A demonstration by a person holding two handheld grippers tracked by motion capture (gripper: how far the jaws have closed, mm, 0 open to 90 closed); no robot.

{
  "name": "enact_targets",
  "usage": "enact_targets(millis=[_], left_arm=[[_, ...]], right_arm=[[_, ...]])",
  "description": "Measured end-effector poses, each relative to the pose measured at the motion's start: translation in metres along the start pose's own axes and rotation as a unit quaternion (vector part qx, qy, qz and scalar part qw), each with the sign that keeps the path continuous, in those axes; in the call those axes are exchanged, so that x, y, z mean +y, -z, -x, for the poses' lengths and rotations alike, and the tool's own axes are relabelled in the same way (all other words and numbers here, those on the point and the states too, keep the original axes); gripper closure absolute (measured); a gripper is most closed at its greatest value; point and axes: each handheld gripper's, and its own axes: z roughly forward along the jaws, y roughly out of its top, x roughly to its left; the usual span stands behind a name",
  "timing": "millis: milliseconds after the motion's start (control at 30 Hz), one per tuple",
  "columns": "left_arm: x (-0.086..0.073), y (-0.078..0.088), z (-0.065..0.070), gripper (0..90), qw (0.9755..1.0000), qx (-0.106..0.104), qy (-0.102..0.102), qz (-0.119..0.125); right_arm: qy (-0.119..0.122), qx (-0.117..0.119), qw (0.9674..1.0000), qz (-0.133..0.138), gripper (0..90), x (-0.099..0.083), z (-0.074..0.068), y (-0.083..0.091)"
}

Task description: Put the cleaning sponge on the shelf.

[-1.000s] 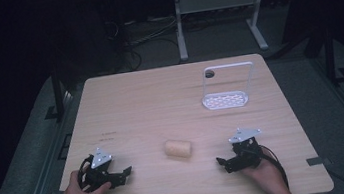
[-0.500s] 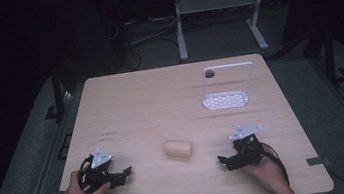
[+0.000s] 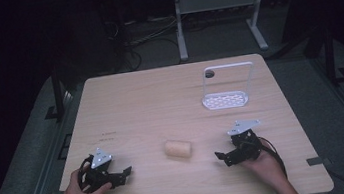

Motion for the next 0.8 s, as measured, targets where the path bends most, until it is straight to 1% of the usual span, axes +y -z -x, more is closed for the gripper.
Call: enact_targets(millis=[67,133,267,300,533,733,800], left_arm=[[0.0,0.0,0.0,12.9,1.0,0.0,0.0,0.0],[0.0,0.0,0.0,12.9,1.0,0.0,0.0,0.001],[0.0,0.0,0.0,13.0,1.0,0.0,0.0,0.0],[0.0,0.0,0.0,12.9,1.0,0.0,0.0,0.0],[0.0,0.0,0.0,13.0,1.0,0.0,0.0,0.0],[0.0,0.0,0.0,13.0,1.0,0.0,0.0,0.0],[0.0,0.0,0.0,13.0,1.0,0.0,0.0,0.0]], right_arm=[[0.008,0.0,1.0,-0.002,6.7,0.003,0.0,-0.001],[0.008,0.002,1.0,-0.001,6.7,0.006,-0.001,-0.002],[0.016,0.007,0.9998,0.001,6.7,0.011,-0.001,-0.003],[0.015,0.009,0.9998,0.004,6.7,0.012,-0.001,-0.003],[0.025,0.02,0.9995,0.001,6.7,0.018,-0.002,-0.005],[0.031,0.029,0.9991,0.007,6.7,0.025,-0.004,-0.007],[0.034,0.03,0.999,0.005,6.7,0.026,-0.003,-0.008]])
